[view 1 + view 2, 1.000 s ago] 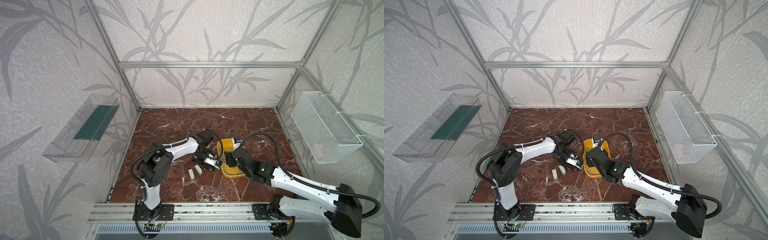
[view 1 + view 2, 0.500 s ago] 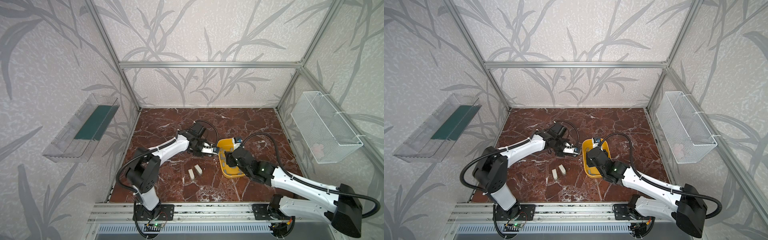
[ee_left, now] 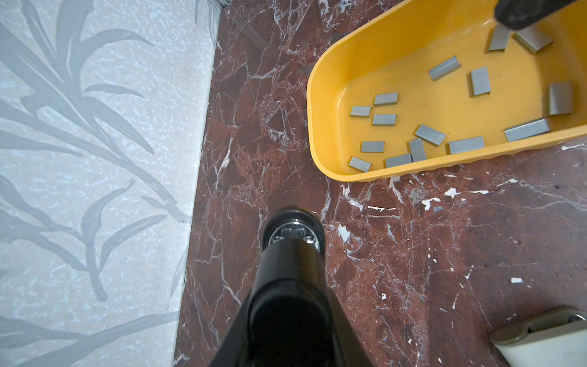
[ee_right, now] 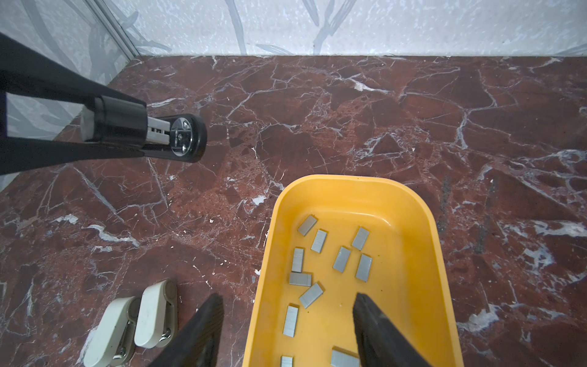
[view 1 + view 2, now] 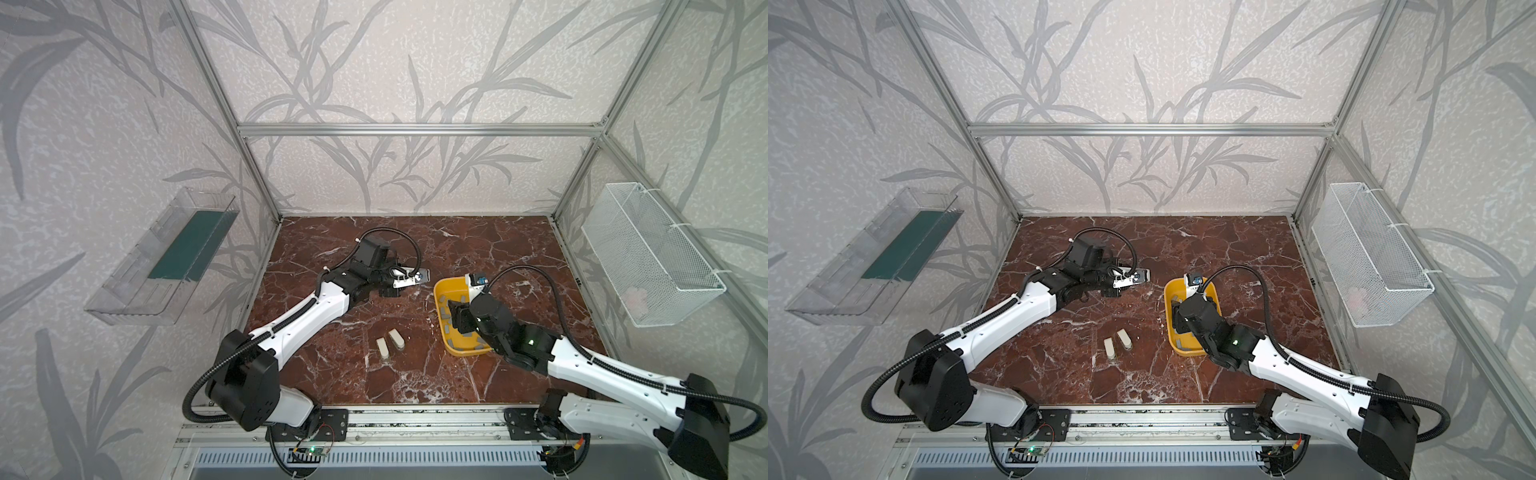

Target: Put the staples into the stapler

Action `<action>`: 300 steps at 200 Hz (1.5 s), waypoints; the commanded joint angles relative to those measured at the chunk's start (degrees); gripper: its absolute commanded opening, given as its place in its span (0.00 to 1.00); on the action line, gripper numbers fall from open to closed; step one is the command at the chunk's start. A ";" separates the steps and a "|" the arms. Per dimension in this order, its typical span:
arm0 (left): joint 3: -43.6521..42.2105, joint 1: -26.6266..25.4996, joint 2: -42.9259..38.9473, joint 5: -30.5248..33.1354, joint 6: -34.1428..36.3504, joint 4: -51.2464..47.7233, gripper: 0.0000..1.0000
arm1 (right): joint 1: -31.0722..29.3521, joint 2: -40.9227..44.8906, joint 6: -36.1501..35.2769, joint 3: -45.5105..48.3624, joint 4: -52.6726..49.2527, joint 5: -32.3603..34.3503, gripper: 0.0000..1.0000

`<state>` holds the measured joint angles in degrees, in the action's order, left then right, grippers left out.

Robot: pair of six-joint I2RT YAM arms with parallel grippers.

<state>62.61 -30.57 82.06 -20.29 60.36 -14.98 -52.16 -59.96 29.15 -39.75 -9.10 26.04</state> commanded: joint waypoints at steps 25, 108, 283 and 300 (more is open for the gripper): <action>0.41 0.58 -3.42 -5.45 -3.14 1.76 0.00 | 0.66 -0.86 5.91 -2.80 7.37 -6.54 0.67; -1.82 -0.14 -3.43 -10.37 -2.57 2.32 0.00 | 2.50 3.58 -3.37 6.00 20.33 -9.56 0.76; -5.11 -3.10 -5.74 -20.29 5.69 0.68 0.00 | 2.86 -5.11 0.42 6.20 25.71 -15.83 0.61; -5.61 -3.10 -6.29 -21.34 5.33 1.61 0.00 | 2.94 -5.32 0.82 5.92 24.54 -14.77 0.60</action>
<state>57.30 -33.17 78.96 -35.88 63.94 -17.02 -49.54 -64.84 29.04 -32.03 17.47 8.51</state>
